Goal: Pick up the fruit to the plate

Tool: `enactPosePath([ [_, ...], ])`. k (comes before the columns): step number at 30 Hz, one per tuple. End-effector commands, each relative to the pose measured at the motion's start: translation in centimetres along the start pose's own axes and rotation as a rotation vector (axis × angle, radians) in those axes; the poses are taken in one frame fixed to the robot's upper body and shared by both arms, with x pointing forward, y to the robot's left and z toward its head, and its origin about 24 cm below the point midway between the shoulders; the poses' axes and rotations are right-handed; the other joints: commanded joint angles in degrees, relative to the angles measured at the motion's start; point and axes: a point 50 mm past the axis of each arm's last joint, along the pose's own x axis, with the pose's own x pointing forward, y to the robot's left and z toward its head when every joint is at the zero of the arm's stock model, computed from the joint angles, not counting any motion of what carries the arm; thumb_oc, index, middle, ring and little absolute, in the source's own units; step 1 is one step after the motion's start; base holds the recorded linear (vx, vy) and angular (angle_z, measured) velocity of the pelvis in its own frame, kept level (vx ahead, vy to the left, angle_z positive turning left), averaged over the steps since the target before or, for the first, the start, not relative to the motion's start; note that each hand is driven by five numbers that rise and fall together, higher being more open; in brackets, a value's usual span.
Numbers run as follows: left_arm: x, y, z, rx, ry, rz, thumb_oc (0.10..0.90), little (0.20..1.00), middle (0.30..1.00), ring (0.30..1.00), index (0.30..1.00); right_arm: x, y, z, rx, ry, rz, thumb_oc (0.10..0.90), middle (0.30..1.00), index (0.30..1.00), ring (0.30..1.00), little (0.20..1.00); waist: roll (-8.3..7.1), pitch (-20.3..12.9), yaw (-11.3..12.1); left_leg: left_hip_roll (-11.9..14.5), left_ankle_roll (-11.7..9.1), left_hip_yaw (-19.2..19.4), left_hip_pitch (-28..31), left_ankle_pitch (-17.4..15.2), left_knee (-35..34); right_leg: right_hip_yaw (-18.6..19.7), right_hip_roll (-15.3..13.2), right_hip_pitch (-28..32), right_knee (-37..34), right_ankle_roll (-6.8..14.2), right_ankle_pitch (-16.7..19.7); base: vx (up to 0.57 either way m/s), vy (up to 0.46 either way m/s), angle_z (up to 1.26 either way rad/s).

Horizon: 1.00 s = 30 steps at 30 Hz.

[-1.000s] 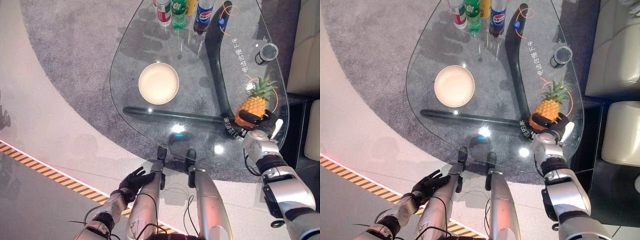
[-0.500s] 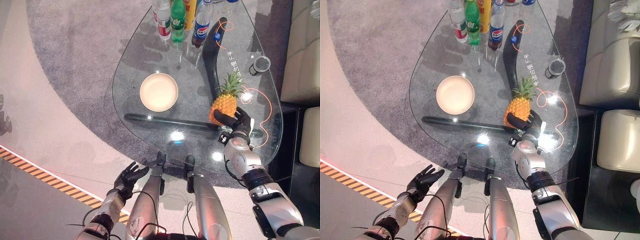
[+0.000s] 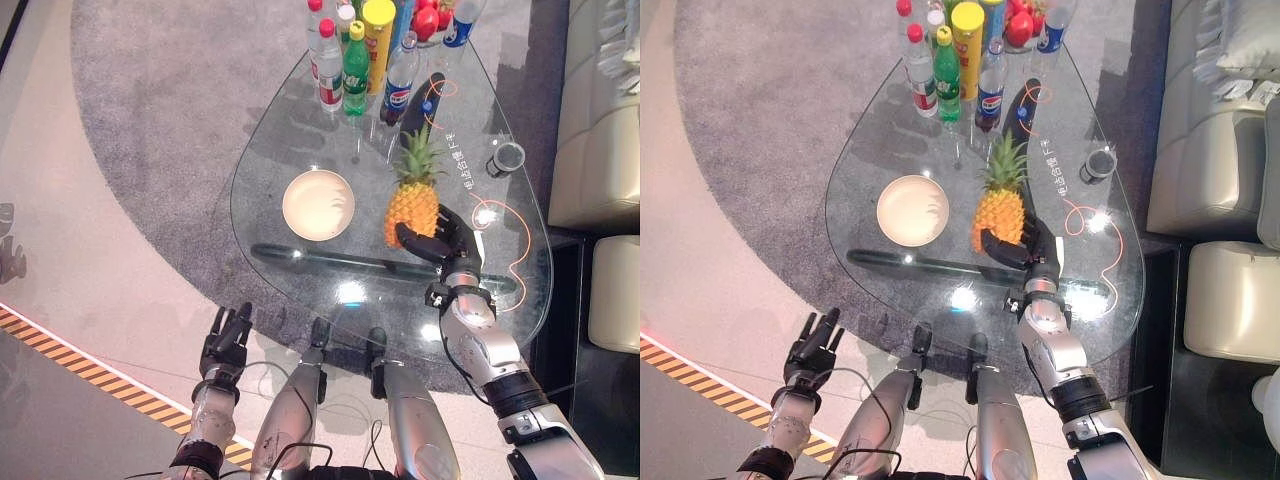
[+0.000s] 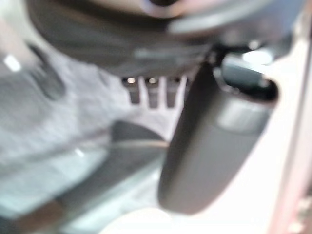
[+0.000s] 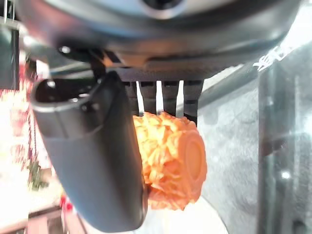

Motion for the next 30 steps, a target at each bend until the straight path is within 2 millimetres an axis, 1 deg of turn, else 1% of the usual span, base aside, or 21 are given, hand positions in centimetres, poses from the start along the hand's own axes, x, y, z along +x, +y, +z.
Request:
enactPosePath([
  [1,-0.4,-1.3,3.3,0.032,-0.150,-0.161,0.800,0.900,0.900,0.900,0.900,-1.2,2.1,6.9,0.019,-0.357,0.214,0.100,0.300,0.300,0.300,0.200,-2.26,-2.4,-0.3,-3.2,1.8,-0.9,-0.2,-6.1,8.1,-0.3,-0.3,6.3,-7.5,0.9,3.4,0.01,-0.032,0.09],
  [7,-0.7,-5.9,4.1,0.103,-0.171,-0.421,0.800,0.900,0.900,0.900,0.900,-2.1,3.3,8.1,-0.070,-0.431,0.395,0.100,0.300,0.300,0.300,0.200,-2.45,-2.3,0.2,-3.2,1.7,-1.1,-0.2,-6.2,8.5,-0.8,-0.3,6.7,-7.2,1.0,3.2,0.00,-0.012,0.04],
  [8,-1.0,-7.1,4.4,0.103,-0.182,-0.478,0.800,0.900,0.900,0.900,0.900,-2.3,3.5,8.1,-0.097,-0.438,0.426,0.100,0.300,0.300,0.300,0.200,-2.51,-2.2,0.3,-3.2,1.7,-1.1,-0.2,-6.2,8.6,-0.7,-0.2,6.8,-7.2,1.1,3.2,0.00,0.000,0.00],
  [10,-1.3,-8.4,4.7,0.102,-0.185,-0.553,0.800,0.900,0.900,0.900,0.900,-2.5,3.6,8.1,-0.124,-0.441,0.461,0.100,0.300,0.300,0.300,0.200,-2.59,-2.2,0.4,-3.1,1.7,-1.1,-0.1,-6.2,8.6,-0.8,-0.1,6.8,-7.1,1.2,3.2,0.00,0.000,0.00],
  [11,-1.6,-9.5,4.7,0.116,-0.174,-0.622,0.800,0.900,0.900,0.900,0.900,-2.7,3.8,8.1,-0.142,-0.443,0.501,0.100,0.300,0.300,0.300,0.200,-2.67,-2.1,0.4,-3.1,1.8,-1.1,-0.1,-6.2,8.6,-0.8,-0.1,6.8,-7.2,1.2,3.3,0.00,0.000,0.00],
  [14,-2.5,-11.9,4.4,0.153,-0.123,-0.759,0.800,0.900,0.900,0.900,0.900,-3.1,4.0,8.1,-0.182,-0.455,0.559,0.100,0.300,0.300,0.300,0.200,-2.71,-1.7,0.5,-3.1,1.9,-1.0,-0.1,-5.9,8.2,-0.9,-0.1,6.9,-7.5,1.5,3.7,-0.01,-0.022,0.01],
  [17,-3.1,-13.4,3.9,0.148,-0.057,-0.866,0.800,0.900,0.900,0.900,0.900,-3.3,4.5,8.3,-0.179,-0.465,0.614,0.100,0.300,0.300,0.300,0.200,-2.66,-1.4,0.4,-3.1,2.0,-0.8,0.1,-5.7,7.9,-0.8,-0.1,6.9,-7.8,1.6,3.9,0.00,0.000,0.00],
  [20,-3.8,-14.6,2.9,0.170,0.028,-0.954,0.800,0.900,0.900,0.900,0.900,-3.6,5.2,8.6,-0.182,-0.479,0.665,0.100,0.300,0.300,0.300,0.200,-2.64,-1.2,0.2,-3.1,2.0,-0.6,0.0,-5.7,7.9,-0.6,0.0,6.8,-8.0,1.7,4.2,0.00,0.000,0.00],
  [23,-4.5,-15.5,2.0,0.183,0.105,-1.005,0.800,0.900,0.900,0.900,0.900,-4.0,6.1,8.8,-0.212,-0.494,0.713,0.100,0.300,0.300,0.300,0.200,-2.48,-1.2,-0.1,-3.1,2.0,-0.4,-0.1,-5.6,7.7,-0.4,0.0,6.6,-8.3,1.8,4.5,0.00,0.000,0.00],
  [29,-4.8,-15.8,0.8,0.193,0.202,-1.052,0.800,0.900,0.900,0.900,0.900,-4.5,7.1,8.9,-0.231,-0.498,0.774,0.100,0.300,0.300,0.300,0.200,-2.40,-1.2,-0.3,-3.0,2.1,0.0,0.0,-5.6,7.5,0.0,-0.1,6.5,-8.5,2.0,4.7,0.00,0.000,0.00],
  [30,-5.1,-15.9,0.5,0.194,0.242,-1.087,0.800,0.900,0.900,0.900,0.900,-4.6,7.4,8.8,-0.235,-0.494,0.792,0.100,0.300,0.300,0.300,0.200,-2.44,-1.2,-0.5,-3.0,2.1,0.1,0.0,-5.6,7.4,0.2,-0.1,6.5,-8.7,2.1,4.9,0.00,0.000,0.00],
])
